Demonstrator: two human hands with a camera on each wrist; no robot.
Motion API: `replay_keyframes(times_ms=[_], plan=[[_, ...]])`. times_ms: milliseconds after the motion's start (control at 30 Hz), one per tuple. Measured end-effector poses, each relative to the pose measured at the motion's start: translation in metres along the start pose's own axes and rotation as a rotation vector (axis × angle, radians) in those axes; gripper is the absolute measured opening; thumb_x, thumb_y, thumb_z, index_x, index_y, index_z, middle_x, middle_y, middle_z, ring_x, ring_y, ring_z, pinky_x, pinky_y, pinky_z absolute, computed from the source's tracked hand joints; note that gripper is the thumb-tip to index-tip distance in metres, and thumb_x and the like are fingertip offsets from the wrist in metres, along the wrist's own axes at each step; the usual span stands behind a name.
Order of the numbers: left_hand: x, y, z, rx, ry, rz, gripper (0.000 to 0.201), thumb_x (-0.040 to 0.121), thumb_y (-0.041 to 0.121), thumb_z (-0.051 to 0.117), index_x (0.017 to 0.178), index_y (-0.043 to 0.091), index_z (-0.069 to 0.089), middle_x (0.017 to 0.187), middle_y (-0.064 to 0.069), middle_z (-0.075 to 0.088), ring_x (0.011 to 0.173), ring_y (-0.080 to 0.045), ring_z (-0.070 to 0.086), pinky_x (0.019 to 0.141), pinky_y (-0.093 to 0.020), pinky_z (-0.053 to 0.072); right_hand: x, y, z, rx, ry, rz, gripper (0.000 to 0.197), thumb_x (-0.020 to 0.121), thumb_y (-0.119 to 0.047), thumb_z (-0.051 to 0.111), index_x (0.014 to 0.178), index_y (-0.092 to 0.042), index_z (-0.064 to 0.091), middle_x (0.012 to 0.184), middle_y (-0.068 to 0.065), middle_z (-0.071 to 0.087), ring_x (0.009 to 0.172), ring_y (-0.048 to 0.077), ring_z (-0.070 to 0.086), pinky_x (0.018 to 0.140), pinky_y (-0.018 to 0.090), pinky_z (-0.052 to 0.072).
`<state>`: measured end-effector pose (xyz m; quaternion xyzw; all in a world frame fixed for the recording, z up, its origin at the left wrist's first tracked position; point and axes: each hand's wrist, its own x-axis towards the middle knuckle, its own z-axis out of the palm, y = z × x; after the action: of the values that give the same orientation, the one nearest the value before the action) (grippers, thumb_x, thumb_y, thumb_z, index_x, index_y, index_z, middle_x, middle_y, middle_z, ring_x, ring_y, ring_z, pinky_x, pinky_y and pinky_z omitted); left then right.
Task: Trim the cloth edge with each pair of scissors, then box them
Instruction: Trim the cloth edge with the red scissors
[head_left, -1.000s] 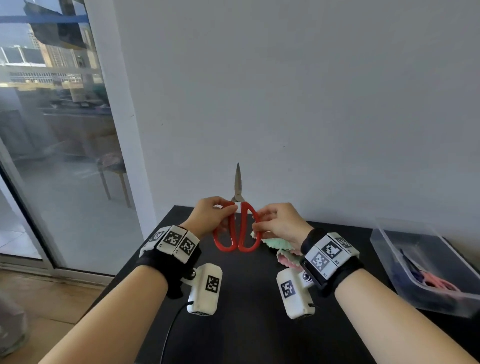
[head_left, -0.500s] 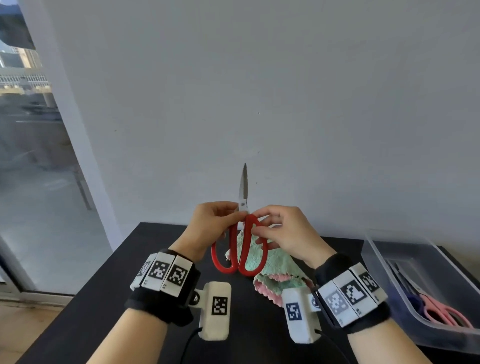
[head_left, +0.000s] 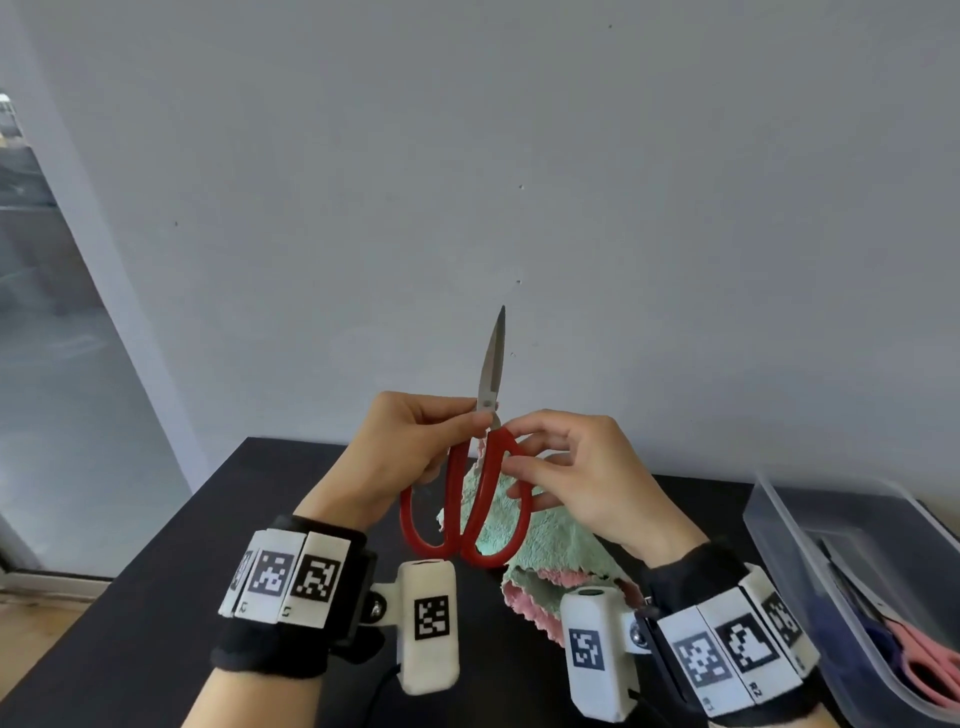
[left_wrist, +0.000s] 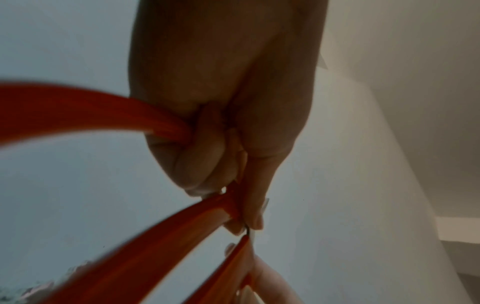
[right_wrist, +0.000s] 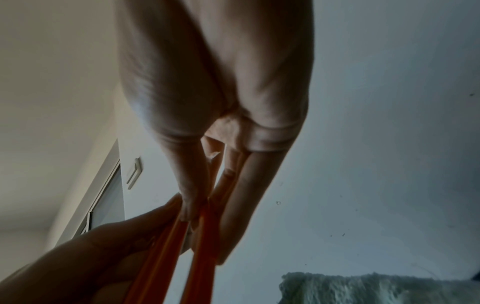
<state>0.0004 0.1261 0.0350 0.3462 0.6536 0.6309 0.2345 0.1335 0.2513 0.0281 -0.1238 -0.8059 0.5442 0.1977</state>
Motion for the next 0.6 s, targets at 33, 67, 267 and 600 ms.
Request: replay_keyframes(times_ms=[33,67,267,600], plan=[[0.0,-0.001,-0.001,-0.008,-0.017,0.003,0.017,0.086,0.014,0.065,0.098,0.009,0.075,0.044,0.007,0.047,0.041,-0.007,0.027,0.038,-0.017,0.025,0.0,0.0,0.0,0.003,-0.007,-0.006,0.02,0.086,-0.008,0.068,0.098,-0.024,0.07,0.087,0.005,0.073,0.071,0.02,0.073,0.065,0.032,0.061],[0.0,-0.001,-0.002,-0.014,-0.033,0.004,0.018,0.086,0.014,0.064,0.1,0.008,0.075,0.043,0.008,0.044,0.041,-0.007,0.026,0.038,-0.016,0.025,-0.001,0.001,-0.001,0.003,-0.013,-0.013,0.021,0.086,-0.008,0.068,0.098,-0.025,0.07,0.088,0.005,0.072,0.071,0.02,0.073,0.065,0.031,0.061],[-0.004,-0.002,-0.006,-0.063,-0.088,0.0,0.021,0.084,0.014,0.063,0.1,0.008,0.074,0.04,0.009,0.038,0.039,-0.005,0.023,0.037,-0.016,0.021,-0.003,0.003,0.001,-0.004,-0.056,-0.036,0.027,0.087,-0.01,0.067,0.104,-0.031,0.071,0.088,-0.001,0.073,0.075,0.017,0.072,0.07,0.032,0.061],[-0.005,-0.003,-0.015,-0.113,-0.105,0.027,0.033,0.074,0.024,0.065,0.099,0.004,0.074,0.043,0.008,0.04,0.039,-0.005,0.025,0.038,-0.016,0.022,0.0,-0.002,0.006,0.011,-0.061,-0.095,0.028,0.086,-0.011,0.067,0.101,-0.035,0.07,0.086,-0.001,0.074,0.073,0.018,0.072,0.068,0.026,0.059]])
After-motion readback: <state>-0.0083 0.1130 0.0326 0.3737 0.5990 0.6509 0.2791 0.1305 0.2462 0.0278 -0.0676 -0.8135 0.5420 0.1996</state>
